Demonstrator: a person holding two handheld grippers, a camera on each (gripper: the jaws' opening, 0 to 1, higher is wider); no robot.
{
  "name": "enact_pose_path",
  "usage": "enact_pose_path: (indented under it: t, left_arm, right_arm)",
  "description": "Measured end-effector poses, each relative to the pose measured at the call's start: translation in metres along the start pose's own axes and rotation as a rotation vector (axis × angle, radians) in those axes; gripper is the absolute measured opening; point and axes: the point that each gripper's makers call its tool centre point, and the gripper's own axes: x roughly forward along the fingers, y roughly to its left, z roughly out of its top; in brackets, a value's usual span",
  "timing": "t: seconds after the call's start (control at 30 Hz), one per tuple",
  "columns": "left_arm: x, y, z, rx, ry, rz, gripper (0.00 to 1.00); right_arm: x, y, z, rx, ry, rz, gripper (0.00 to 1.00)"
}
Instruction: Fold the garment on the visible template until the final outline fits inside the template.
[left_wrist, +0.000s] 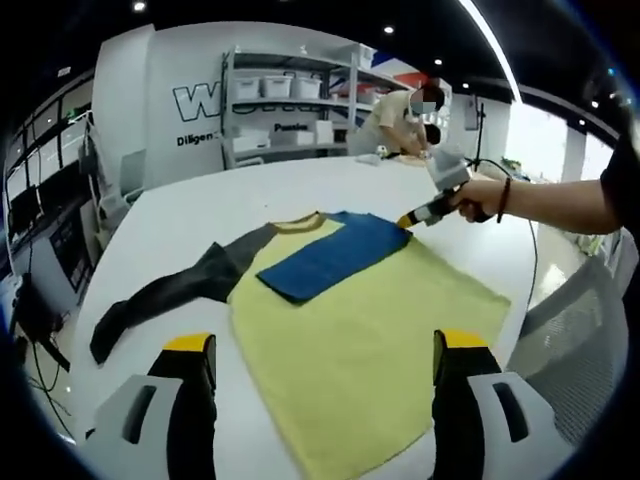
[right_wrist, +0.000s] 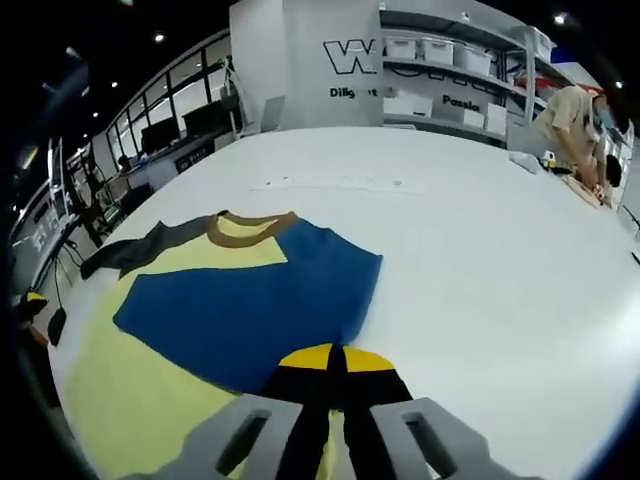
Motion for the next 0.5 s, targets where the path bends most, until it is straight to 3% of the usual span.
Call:
enact_pose_path:
  t: [0.1,0.23,0.3,0.4,0.47,0.5]
  left_arm:
    - [0.015,-0.003,0.015,0.039,0.003,-0.015,0.83]
    - [0.039,-0.005,0.036,0.068,-0.013,-0.049,0.82]
    - [0.052,-0.004,0.04,0.055,-0.003,-0.07,0.82]
    - [0.069,0.004,0.054,0.063,-0.008,-0.078,0.81]
    - [0.081,0.009,0.062,0.08,-0.006,-0.088,0.8]
    - [0.099,0.017,0.071,0.079,0.0,-0.105,0.79]
  right_arm:
    - [0.0,0.0,0.0,-0.035,-0.001,-0.008,0.0]
    - [-0.009,-0.009,0.012,0.022,-0.05,-0.032,0.0]
    - [-0.002,-0.012,0.004,0.01,-0.015,-0.04,0.01]
    - [-0.001,-0.012,0.003,0.042,-0.022,-0.034,0.14]
    - [-0.005,-0.005,0.008,0.07,-0.061,0.002,0.22]
    - [-0.013,0.002,0.012,0.073,-0.096,0.036,0.25]
